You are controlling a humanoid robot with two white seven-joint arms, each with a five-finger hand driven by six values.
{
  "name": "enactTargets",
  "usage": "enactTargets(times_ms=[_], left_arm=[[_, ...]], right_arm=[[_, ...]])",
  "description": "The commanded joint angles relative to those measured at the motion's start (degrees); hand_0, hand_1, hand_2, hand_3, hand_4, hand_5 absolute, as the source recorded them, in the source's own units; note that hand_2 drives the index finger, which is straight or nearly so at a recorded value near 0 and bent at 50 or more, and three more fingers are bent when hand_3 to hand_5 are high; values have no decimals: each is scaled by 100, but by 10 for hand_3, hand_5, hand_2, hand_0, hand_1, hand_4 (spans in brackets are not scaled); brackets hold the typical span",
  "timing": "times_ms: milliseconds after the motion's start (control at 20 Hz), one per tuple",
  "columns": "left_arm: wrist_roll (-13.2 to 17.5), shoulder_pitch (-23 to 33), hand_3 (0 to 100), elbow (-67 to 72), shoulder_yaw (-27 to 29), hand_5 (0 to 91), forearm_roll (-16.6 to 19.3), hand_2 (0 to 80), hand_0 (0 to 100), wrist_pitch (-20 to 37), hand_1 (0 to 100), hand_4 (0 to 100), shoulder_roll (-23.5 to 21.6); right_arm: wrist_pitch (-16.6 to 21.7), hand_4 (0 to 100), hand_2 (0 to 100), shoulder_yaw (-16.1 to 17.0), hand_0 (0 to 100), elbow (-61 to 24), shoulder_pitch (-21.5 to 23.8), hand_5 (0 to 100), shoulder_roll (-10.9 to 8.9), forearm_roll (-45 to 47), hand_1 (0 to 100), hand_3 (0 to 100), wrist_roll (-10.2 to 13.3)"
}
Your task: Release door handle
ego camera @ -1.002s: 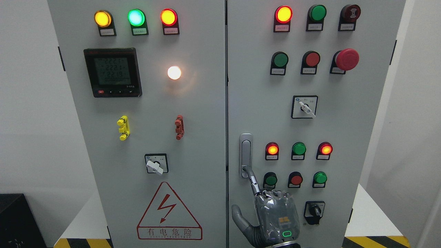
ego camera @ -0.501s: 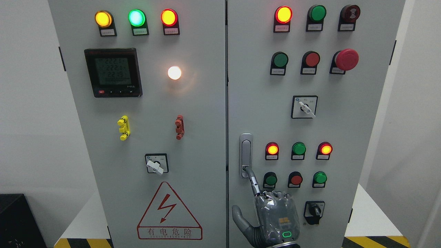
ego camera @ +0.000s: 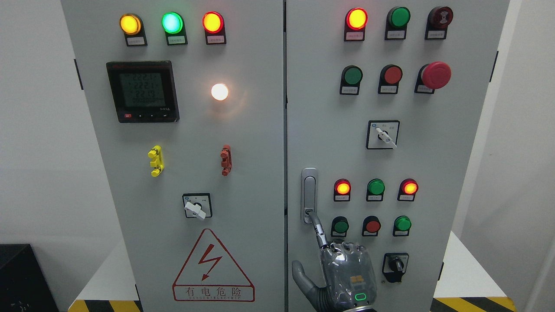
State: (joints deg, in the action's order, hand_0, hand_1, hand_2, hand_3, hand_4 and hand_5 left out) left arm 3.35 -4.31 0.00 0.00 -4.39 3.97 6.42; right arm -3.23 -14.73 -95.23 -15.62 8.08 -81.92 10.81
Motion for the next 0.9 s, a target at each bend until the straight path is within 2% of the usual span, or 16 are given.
enactTargets(times_ms=[0,852], left_arm=[[-1,0,93,-114,-123,0,0,22,0,-1,0,12,0],[-1,0,94,-114,-123,0,0,22,0,-1,0,11,0]], right_arm=[[-2,900,1,-21,401,58,33,950,0,0,326,990,-9],[-38,901,8,-56,400,66,103,950,0,0,329,992,-18]])
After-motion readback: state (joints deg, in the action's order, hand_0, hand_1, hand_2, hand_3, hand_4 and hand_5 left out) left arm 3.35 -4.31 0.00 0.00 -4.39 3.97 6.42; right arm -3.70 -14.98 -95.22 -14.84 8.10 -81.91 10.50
